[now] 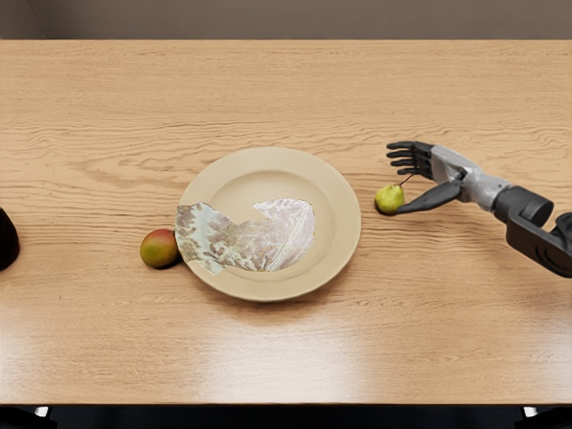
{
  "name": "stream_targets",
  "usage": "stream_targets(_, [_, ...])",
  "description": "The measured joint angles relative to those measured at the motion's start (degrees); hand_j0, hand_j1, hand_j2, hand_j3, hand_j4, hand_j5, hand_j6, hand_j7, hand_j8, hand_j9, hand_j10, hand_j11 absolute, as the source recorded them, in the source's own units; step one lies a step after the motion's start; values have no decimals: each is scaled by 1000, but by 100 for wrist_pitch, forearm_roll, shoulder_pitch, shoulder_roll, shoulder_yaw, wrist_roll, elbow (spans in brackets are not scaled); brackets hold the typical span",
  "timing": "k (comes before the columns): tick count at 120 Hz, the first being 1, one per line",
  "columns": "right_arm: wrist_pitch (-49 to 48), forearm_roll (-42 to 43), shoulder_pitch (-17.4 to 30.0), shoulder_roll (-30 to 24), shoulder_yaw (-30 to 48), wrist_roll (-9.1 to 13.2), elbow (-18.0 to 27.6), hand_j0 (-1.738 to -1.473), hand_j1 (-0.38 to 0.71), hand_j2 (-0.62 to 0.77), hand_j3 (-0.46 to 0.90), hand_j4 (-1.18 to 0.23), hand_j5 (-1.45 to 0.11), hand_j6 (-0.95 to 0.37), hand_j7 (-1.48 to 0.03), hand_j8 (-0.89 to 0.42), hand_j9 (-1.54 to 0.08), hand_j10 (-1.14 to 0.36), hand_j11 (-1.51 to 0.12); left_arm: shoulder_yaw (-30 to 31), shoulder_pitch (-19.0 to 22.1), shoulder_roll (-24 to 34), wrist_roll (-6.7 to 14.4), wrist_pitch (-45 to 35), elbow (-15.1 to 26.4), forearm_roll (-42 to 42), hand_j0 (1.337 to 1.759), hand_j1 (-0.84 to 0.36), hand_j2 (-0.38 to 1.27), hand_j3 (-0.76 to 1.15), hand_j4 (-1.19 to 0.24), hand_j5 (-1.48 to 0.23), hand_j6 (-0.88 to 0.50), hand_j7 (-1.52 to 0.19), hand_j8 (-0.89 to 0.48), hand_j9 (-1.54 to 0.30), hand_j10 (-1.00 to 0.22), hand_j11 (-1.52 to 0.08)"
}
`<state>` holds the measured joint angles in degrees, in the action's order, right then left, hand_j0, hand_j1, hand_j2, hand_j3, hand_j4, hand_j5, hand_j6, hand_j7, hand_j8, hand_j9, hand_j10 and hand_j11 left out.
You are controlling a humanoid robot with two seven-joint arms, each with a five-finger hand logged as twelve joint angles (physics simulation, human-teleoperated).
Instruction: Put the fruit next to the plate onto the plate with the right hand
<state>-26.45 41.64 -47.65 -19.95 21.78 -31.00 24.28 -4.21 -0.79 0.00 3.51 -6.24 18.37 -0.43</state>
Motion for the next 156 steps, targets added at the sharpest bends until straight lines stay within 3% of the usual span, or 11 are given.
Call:
stream_targets(58, [-44,-22,-12,140,-232,-2,49,-1658,67,-66,0,-352,-454,-352,-454,-352,-454,-351,-454,-1,0,0,0,0,0,0,1658,346,0,0,-2,-3,-2,-3,-2,-3,-2,-3])
stream_targets(103, [-201,-56,-54,195,-303,-10,58,-1658,233,-83,0,-508,-648,-510,-644,-507,-647,-505,-646,-3,0,0,0,0,0,1,1658,346,0,0,-2,-3,-2,-3,-2,-3,-2,-3])
stream_targets(127, [-274,-51,-65,188,-308,-11,61,-1658,319,-95,0,-574,-750,-580,-739,-574,-750,-456,-741,-3,0,0,0,0,0,1,1658,346,1,0,-2,-3,-2,-3,-2,-3,-2,-3])
stream_targets(156, [-319,-63,-88,183,-353,-7,75,-1658,395,-82,0,-634,-855,-648,-831,-566,-844,-424,-826,-3,0,0,0,0,0,1,1658,346,1,0,-2,-3,-2,-3,-2,-3,-2,-3])
